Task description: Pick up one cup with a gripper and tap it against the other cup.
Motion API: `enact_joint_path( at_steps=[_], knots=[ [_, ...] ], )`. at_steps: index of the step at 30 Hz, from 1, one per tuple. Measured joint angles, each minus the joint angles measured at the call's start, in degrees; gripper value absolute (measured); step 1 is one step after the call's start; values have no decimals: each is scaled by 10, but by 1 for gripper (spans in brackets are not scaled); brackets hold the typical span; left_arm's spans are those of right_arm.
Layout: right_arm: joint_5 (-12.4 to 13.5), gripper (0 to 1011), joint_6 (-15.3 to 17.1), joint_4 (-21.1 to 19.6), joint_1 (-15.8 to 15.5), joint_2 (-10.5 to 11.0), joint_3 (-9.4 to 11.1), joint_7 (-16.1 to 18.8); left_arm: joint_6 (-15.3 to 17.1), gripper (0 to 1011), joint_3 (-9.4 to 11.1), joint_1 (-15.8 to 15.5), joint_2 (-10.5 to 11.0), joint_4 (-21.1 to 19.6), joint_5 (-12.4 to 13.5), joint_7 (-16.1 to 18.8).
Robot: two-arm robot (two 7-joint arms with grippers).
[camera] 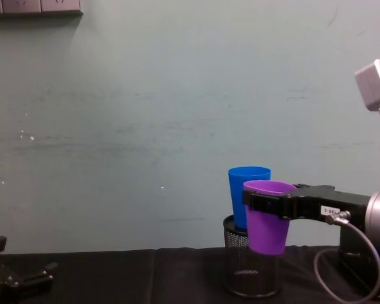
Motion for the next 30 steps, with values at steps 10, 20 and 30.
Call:
enact_joint_path(
  at_steps=[10,20,30],
  knots=[
    [-4,733,-2,24,18,-10,1,2,0,1000,0,0,0,0,0,0],
    [-12,733,-7,45,34,-17,1,5,0,1000,0,0,0,0,0,0],
    [-18,733,-10,54,46,-23,1,5,0,1000,0,0,0,0,0,0]
  ],
)
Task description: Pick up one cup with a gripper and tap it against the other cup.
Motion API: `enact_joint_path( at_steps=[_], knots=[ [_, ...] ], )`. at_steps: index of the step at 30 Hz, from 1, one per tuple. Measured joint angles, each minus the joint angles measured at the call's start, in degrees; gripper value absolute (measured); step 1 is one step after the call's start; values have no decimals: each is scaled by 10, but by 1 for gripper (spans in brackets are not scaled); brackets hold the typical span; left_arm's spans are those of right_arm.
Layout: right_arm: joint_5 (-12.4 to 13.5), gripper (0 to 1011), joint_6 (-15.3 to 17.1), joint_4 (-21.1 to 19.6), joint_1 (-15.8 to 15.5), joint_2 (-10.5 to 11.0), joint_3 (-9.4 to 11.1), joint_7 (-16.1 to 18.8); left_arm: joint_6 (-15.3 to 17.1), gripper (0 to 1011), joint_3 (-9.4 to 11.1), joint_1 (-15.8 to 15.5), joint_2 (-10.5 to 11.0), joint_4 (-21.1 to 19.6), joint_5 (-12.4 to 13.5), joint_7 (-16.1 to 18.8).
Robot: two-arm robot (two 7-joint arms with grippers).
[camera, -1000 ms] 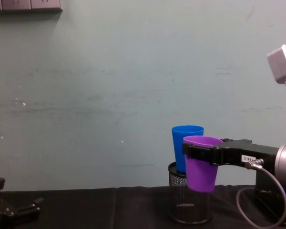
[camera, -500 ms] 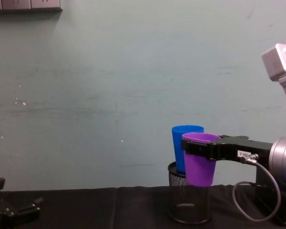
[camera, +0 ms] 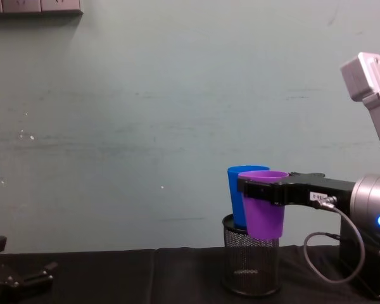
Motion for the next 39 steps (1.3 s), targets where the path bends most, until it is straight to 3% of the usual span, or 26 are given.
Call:
enact_joint_path(
  at_steps=[19,39],
  knots=[
    [-7,733,-4,43,27,-17,4,0,0,1000,0,0,0,0,0,0],
    [-3,733,-6,32,25,-17,6,6,0,1000,0,0,0,0,0,0]
  ],
)
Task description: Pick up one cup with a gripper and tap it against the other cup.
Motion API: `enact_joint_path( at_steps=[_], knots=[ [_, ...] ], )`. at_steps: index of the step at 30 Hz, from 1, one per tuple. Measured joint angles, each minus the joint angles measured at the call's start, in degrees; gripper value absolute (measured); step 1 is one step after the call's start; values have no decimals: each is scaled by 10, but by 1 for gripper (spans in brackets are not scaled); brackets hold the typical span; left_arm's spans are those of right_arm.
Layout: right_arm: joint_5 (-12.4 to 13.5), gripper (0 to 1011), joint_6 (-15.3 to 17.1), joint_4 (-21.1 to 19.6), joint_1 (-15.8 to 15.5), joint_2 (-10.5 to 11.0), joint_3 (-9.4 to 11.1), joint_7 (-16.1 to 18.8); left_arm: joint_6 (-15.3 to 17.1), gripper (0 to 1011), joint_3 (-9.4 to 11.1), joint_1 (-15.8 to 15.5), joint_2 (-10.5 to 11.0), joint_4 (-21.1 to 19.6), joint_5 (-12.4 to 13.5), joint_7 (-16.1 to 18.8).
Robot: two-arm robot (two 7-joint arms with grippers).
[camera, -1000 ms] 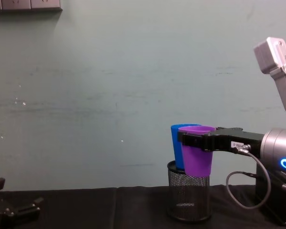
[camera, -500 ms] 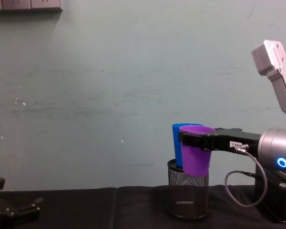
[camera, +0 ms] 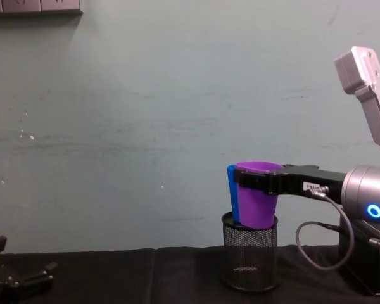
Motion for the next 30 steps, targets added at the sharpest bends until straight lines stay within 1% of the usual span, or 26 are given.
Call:
enact_joint_path(
  at_steps=[6,30],
  knots=[
    [1,733,-1,3,5,0,1,0,0,1000,0,0,0,0,0,0],
    [2,733,0,5,4,0,0,1,0,1000,0,0,0,0,0,0]
  ],
)
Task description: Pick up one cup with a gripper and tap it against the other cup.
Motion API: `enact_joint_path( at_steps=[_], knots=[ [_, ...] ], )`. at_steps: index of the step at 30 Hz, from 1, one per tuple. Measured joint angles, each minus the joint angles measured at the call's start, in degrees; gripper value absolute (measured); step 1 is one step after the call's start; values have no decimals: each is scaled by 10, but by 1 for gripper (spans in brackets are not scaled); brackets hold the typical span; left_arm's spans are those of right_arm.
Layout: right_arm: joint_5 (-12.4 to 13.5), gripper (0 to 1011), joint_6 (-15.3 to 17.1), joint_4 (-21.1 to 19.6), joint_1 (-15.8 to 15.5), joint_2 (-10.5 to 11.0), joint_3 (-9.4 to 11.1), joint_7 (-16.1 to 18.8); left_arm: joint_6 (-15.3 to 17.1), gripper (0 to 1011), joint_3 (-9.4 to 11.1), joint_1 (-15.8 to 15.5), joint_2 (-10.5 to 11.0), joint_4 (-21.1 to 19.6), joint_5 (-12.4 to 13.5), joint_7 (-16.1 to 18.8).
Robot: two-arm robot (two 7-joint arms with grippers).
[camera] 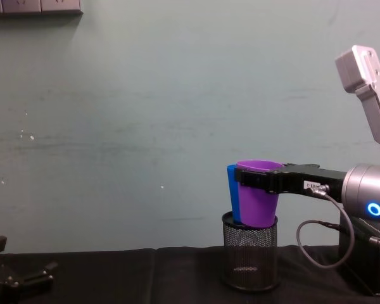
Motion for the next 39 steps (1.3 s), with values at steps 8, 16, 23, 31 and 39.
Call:
enact_joint_path(
  at_steps=[8,16,23,31,39],
  knots=[
    [0,734,0,0,0,0,0,0,0,1000,0,0,0,0,0,0],
    [0,733,0,0,0,0,0,0,0,1000,0,0,0,0,0,0],
    [0,733,0,0,0,0,0,0,0,1000,0,0,0,0,0,0],
    [0,734,0,0,0,0,0,0,0,1000,0,0,0,0,0,0],
    [0,733,0,0,0,0,0,0,0,1000,0,0,0,0,0,0]
  ],
)
